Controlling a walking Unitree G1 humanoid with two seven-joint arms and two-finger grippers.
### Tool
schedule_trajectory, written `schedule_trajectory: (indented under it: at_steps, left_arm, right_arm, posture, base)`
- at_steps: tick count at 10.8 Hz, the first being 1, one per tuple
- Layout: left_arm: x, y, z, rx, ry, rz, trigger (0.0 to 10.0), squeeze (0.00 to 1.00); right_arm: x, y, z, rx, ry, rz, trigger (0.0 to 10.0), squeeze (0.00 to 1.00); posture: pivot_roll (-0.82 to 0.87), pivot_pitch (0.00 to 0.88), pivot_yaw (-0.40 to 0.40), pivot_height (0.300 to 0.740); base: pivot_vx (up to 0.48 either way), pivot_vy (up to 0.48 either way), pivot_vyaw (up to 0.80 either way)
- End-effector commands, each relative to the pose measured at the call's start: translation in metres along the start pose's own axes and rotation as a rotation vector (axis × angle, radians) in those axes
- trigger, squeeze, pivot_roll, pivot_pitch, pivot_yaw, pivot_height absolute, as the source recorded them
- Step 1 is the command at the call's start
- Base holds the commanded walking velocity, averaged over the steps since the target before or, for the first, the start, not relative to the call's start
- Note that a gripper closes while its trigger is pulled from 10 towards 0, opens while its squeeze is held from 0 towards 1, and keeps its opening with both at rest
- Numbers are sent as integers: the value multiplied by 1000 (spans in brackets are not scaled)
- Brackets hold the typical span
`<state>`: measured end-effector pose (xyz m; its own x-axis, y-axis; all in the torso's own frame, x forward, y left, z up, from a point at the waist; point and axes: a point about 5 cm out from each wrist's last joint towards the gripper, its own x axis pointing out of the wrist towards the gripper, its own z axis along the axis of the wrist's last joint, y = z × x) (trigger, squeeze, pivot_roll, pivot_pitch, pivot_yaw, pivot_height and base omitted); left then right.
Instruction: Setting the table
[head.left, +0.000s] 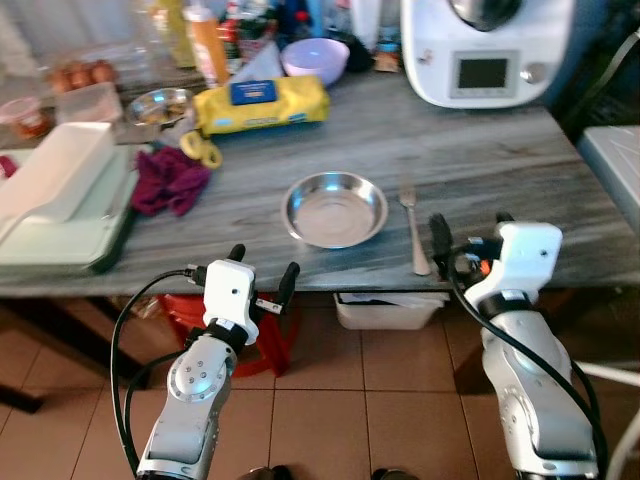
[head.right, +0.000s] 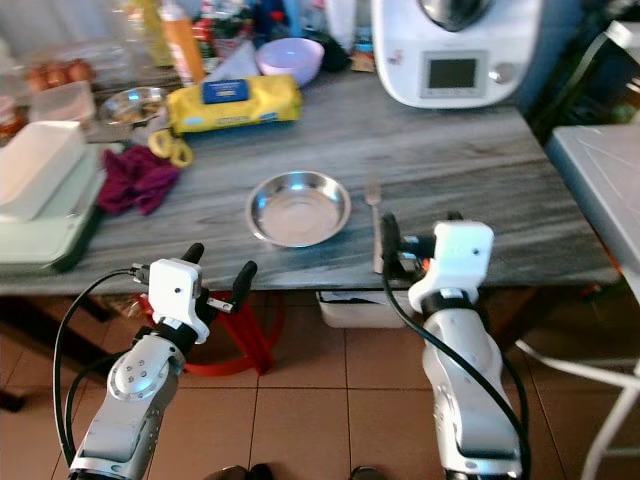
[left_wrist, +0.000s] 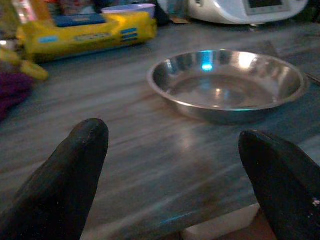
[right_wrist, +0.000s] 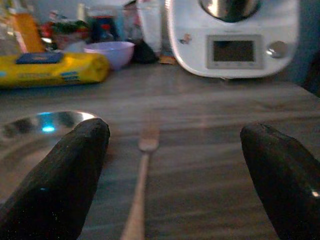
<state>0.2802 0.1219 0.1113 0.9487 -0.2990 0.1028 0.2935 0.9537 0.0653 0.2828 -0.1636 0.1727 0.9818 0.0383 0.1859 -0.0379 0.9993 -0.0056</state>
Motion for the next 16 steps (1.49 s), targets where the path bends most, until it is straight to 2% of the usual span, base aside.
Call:
schedule_trajectory:
  at_steps: [1, 4, 12, 16]
  left_arm:
    - [1, -1, -3, 1, 15, -8, 10000, 0]
    - [4, -1, -3, 14, 25, 16, 10000, 0]
    - [6, -1, -6, -1, 47, 21, 10000, 0]
    - [5, 0, -7, -1, 57, 23, 10000, 0]
  right_arm:
    - [0, -2, -3, 10, 20, -18, 10000, 0]
    - [1, -3, -5, 17, 30, -27, 10000, 0]
    - [8, 0, -5, 34, 35, -30, 10000, 0]
    - [10, 0, -8, 43, 42, -38, 10000, 0]
  posture:
    - [-153, 128, 71, 740]
    - [-155, 124, 72, 740]
    - [-157, 127, 67, 740]
    - [-150, 130, 74, 740]
  base:
    - [0, 0, 0]
    - [0, 0, 0]
    - [-321, 0, 0]
    - [-143, 0, 0]
